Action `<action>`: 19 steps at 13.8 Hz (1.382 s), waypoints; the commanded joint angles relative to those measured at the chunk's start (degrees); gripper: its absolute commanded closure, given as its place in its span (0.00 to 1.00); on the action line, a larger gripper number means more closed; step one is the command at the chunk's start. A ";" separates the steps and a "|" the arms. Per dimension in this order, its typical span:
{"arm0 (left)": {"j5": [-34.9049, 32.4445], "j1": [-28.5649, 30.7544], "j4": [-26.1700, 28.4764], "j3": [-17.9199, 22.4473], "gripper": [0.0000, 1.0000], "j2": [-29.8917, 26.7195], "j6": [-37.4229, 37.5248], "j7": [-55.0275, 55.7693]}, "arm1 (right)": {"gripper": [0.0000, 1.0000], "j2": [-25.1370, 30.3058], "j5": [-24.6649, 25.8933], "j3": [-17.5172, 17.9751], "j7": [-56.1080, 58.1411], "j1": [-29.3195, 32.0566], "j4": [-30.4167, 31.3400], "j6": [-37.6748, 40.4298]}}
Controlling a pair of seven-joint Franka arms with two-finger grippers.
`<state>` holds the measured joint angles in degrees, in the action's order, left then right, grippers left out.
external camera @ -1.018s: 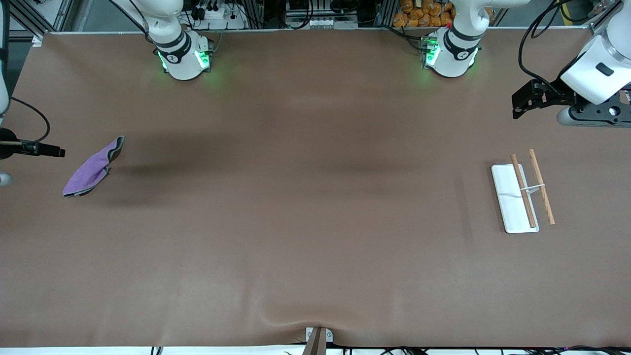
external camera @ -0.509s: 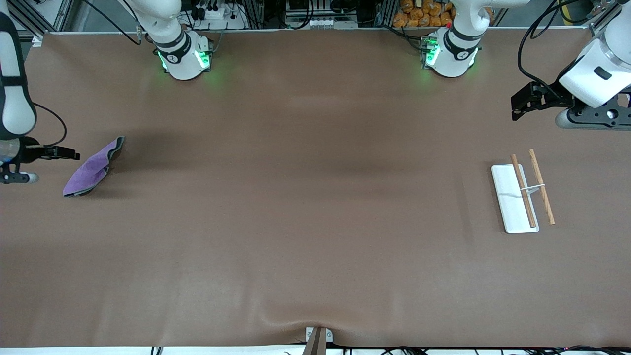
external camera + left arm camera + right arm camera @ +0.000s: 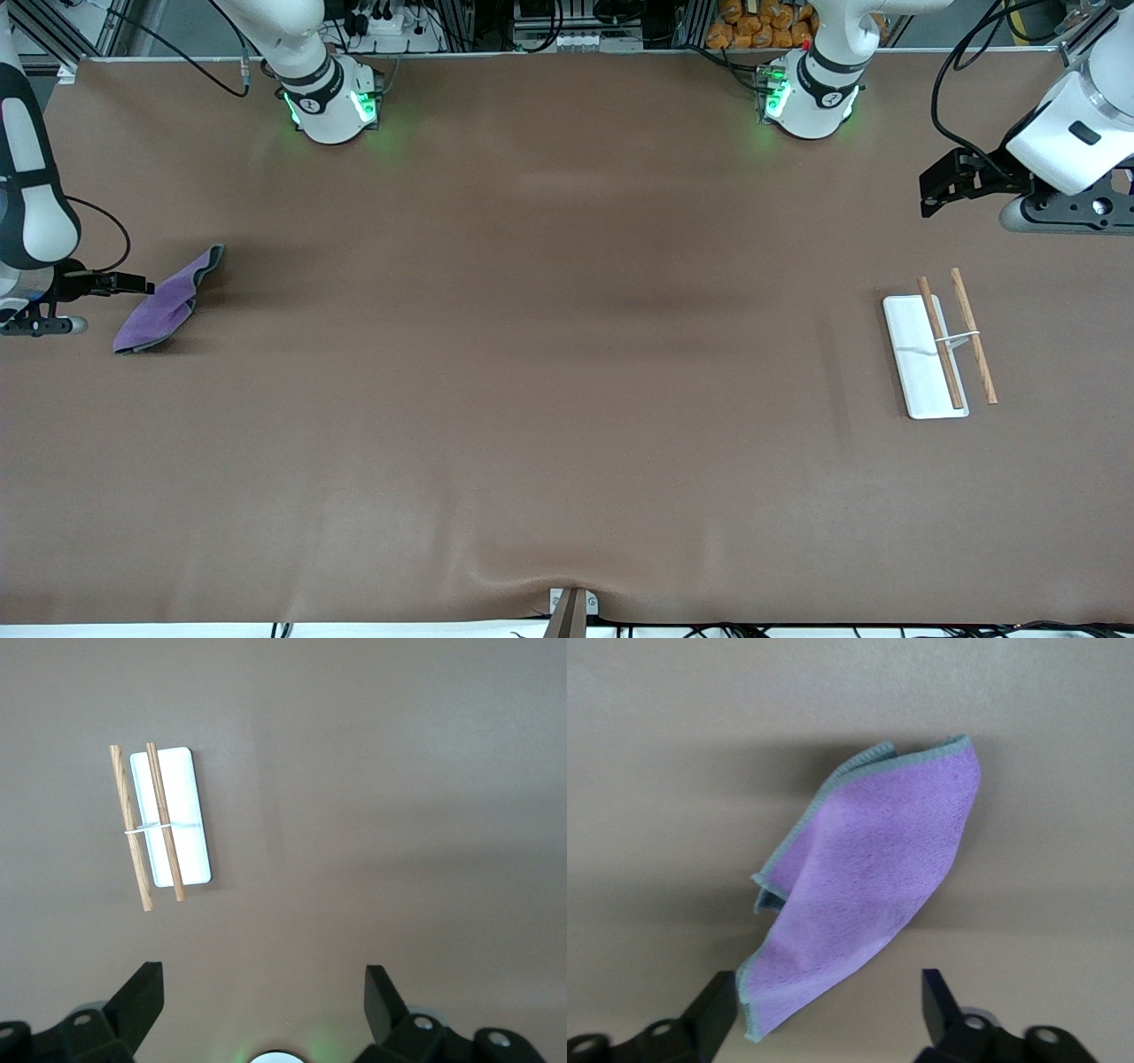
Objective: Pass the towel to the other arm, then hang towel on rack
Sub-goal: 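Close the right gripper on a corner of the purple towel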
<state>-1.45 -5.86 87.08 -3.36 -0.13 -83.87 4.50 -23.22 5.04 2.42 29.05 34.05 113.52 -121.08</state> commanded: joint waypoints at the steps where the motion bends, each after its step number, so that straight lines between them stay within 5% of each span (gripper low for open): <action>1: 0.40 0.23 -1.12 0.02 0.00 0.74 0.99 -0.29 | 0.13 -2.17 0.41 1.10 0.83 1.19 -0.67 -0.47; 8: 0.31 0.32 -1.21 0.02 0.00 0.75 0.90 -0.29 | 0.26 -4.46 -0.12 1.28 1.10 2.16 0.47 -3.28; 13: 0.31 0.23 -1.21 -0.06 0.00 1.01 0.90 -0.20 | 0.51 -4.46 -0.12 1.36 1.10 2.60 1.96 -4.34; 15: 0.40 0.23 -1.21 -0.06 0.00 1.10 0.90 -0.11 | 0.49 -4.55 -0.12 1.36 1.19 2.77 2.58 -5.39; 19: 0.40 0.14 -1.21 -0.06 0.00 1.18 0.81 -0.02 | 0.92 -4.46 -0.21 1.36 2.77 2.60 2.76 -4.96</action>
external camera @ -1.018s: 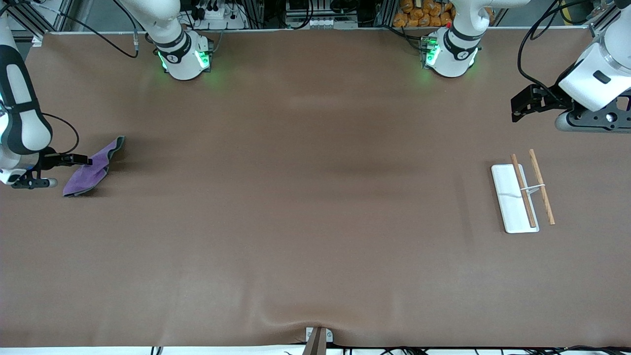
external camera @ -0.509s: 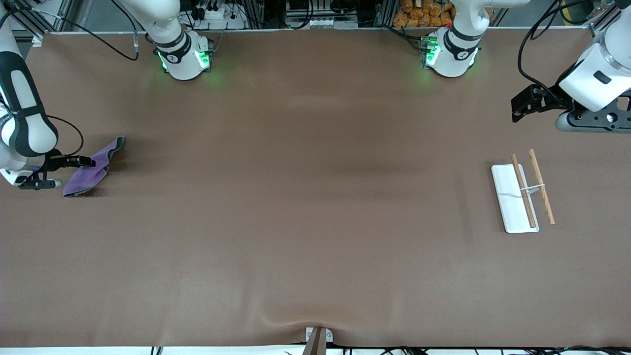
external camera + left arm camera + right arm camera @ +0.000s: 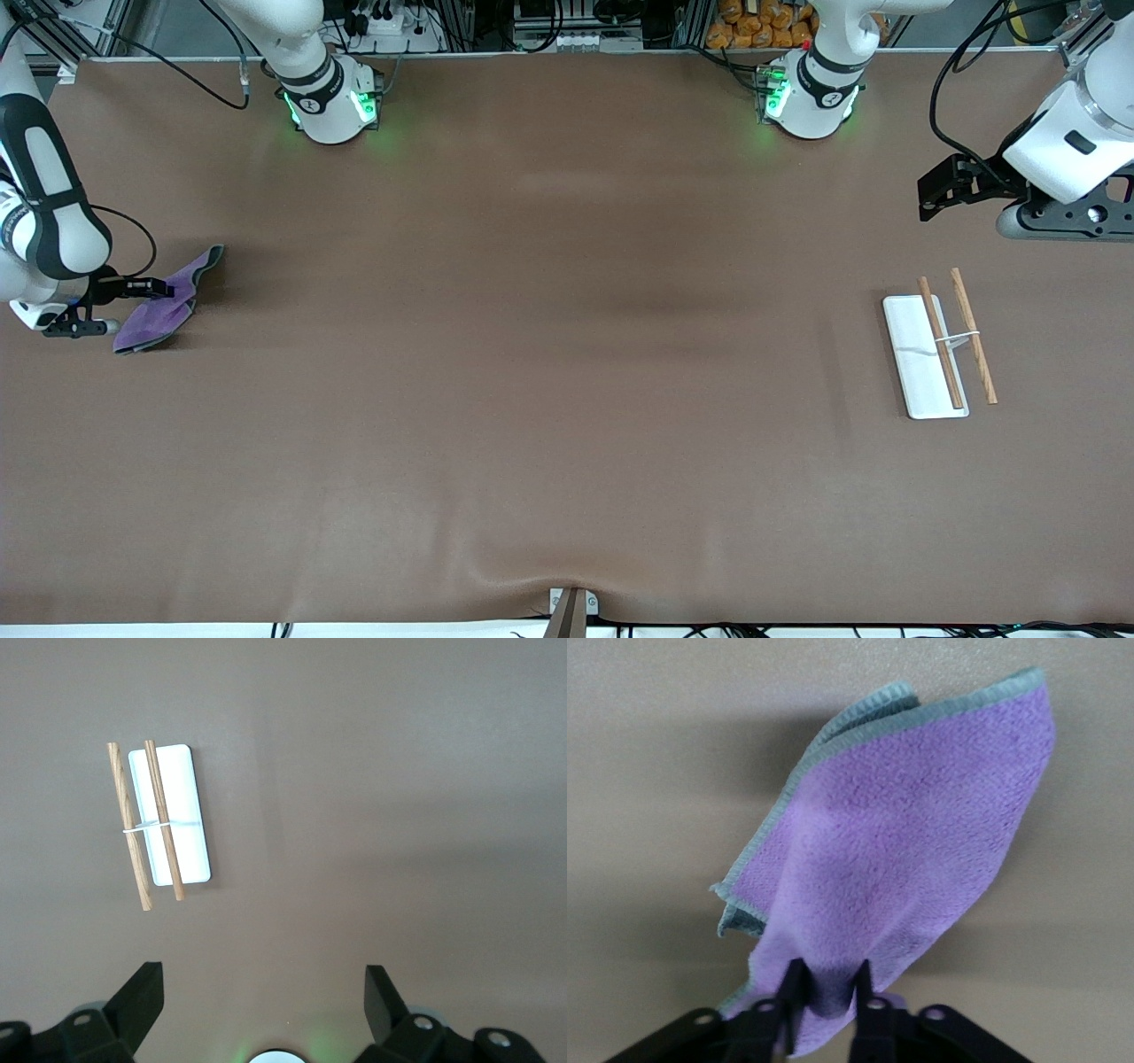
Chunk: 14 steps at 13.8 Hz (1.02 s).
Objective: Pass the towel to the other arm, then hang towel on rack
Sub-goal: 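Lift the towel with the right gripper and carry it toward the table middle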
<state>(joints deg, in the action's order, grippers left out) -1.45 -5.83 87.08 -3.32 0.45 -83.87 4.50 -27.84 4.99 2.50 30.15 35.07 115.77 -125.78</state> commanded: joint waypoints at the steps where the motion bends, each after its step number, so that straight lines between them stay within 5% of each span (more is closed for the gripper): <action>1: 0.40 0.12 -1.21 -0.11 0.00 0.60 0.81 -0.02 | 1.00 0.16 -0.16 1.36 1.58 1.41 0.33 0.10; 14: 0.40 0.03 -1.21 -0.11 0.00 1.04 0.63 0.07 | 1.00 5.16 -3.85 1.72 -4.73 -6.84 -13.02 30.58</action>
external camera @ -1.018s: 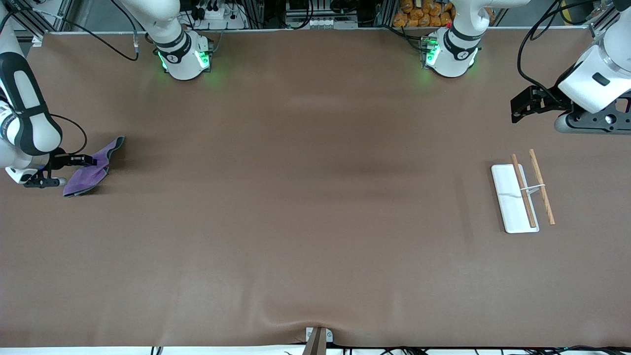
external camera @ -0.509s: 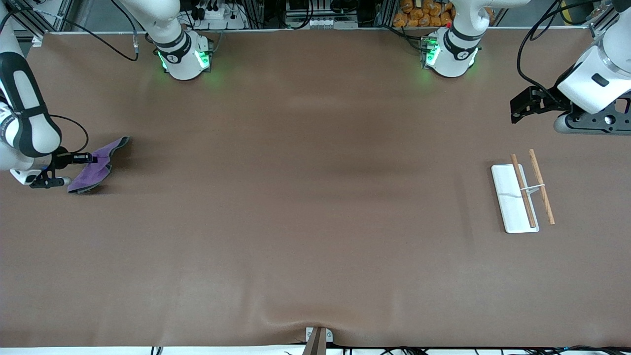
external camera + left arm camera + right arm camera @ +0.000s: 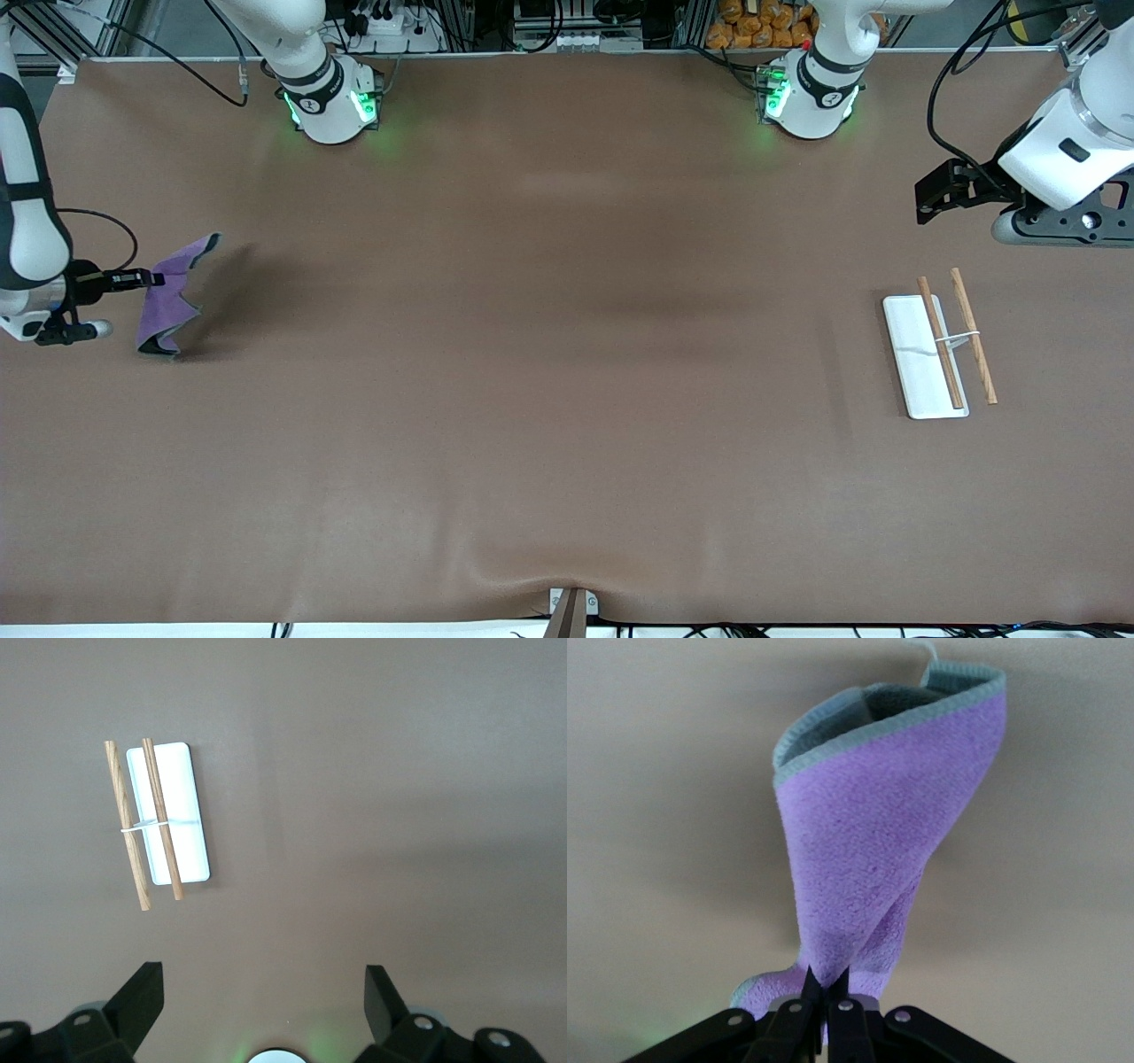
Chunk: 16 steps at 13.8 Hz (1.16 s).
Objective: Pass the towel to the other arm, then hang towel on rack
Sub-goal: 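Lift the towel with the right gripper and carry it toward the table middle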
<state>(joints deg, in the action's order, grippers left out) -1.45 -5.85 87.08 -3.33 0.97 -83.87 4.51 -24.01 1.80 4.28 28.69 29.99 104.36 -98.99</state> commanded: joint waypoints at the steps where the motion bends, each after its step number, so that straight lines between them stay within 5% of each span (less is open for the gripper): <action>1: 0.40 0.05 -1.21 -0.09 0.00 0.52 0.64 0.07 | 1.00 2.55 -0.74 -0.06 -5.46 -3.00 -1.70 5.46; 11: 0.49 -0.04 -1.12 -0.09 0.00 0.52 0.72 0.24 | 1.00 11.17 -16.45 -0.06 -32.00 -16.09 -1.70 20.50; 16: 0.75 -1.00 -1.30 -0.62 0.00 1.75 0.72 3.83 | 1.00 13.73 -27.42 -0.06 -50.62 -26.46 -1.70 20.60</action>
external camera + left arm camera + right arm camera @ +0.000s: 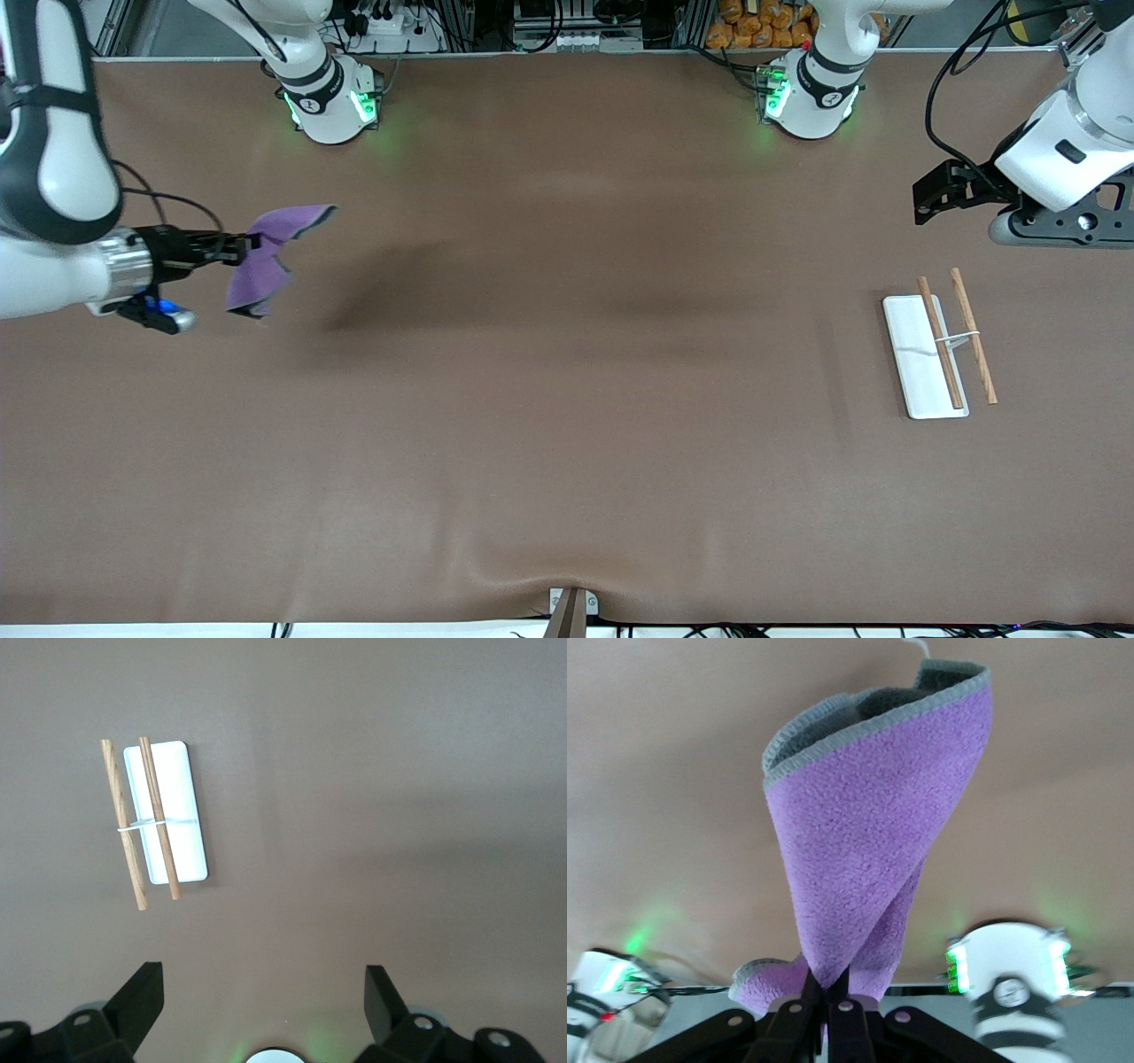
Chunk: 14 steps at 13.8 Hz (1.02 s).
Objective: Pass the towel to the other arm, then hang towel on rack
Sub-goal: 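Lift the towel with the right gripper and carry it toward the table middle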
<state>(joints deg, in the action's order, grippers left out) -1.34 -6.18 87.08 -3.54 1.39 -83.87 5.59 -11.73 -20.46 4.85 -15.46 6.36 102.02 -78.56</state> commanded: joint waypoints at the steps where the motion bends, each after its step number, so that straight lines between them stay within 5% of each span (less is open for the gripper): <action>1: 1.07 -0.77 -1.30 -0.51 0.00 1.77 0.64 3.72 | 1.00 1.36 -8.34 -0.72 -10.69 -4.67 0.55 -0.27; 8: 9.59 -0.59 -1.38 -0.51 0.00 4.32 0.02 8.55 | 1.00 0.39 -21.19 -0.72 -36.46 -19.52 -2.61 -13.09; 14: 16.54 -3.30 -1.47 -1.47 0.00 6.16 -3.75 21.54 | 1.00 -2.77 -33.93 -0.81 -47.38 -28.75 -2.88 -31.71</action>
<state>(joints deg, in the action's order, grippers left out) 14.34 -7.30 87.05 -4.54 6.64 -86.54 21.82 -12.73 -50.58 4.76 -59.98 -19.55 100.36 -106.19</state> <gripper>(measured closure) 0.000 0.960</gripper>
